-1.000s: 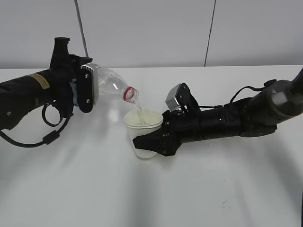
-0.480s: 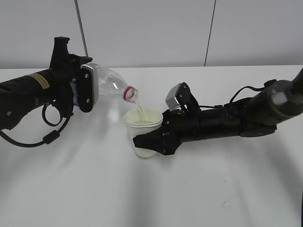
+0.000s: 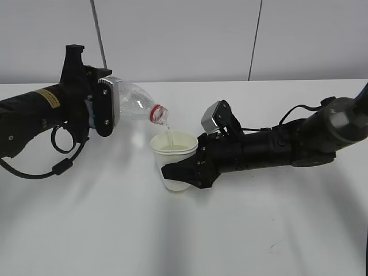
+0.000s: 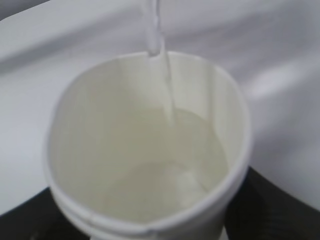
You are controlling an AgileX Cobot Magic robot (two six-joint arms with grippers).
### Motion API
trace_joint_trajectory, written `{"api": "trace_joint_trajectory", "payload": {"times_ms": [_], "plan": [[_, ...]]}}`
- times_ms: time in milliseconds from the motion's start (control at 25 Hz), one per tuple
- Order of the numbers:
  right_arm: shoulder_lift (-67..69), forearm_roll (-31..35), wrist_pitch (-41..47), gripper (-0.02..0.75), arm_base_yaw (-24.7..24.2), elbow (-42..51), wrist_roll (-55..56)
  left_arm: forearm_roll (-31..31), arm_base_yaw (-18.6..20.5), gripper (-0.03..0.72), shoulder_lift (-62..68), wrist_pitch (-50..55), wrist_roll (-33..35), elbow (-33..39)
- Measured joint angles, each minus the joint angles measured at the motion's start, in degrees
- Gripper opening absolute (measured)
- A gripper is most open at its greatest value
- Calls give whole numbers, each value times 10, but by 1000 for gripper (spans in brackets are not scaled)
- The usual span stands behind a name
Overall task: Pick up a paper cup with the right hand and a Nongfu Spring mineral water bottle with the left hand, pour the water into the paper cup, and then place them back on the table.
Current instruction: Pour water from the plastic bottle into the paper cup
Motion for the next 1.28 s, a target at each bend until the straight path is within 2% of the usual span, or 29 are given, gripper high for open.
{"api": "trace_joint_trajectory", "payload": {"times_ms": [1040, 1280], "plan": [[0, 5, 0, 508, 0, 0, 0, -18, 0, 387, 0, -3, -1, 0], [0, 12, 0, 508, 0, 0, -4, -19, 0, 387, 0, -3, -28, 0]]}}
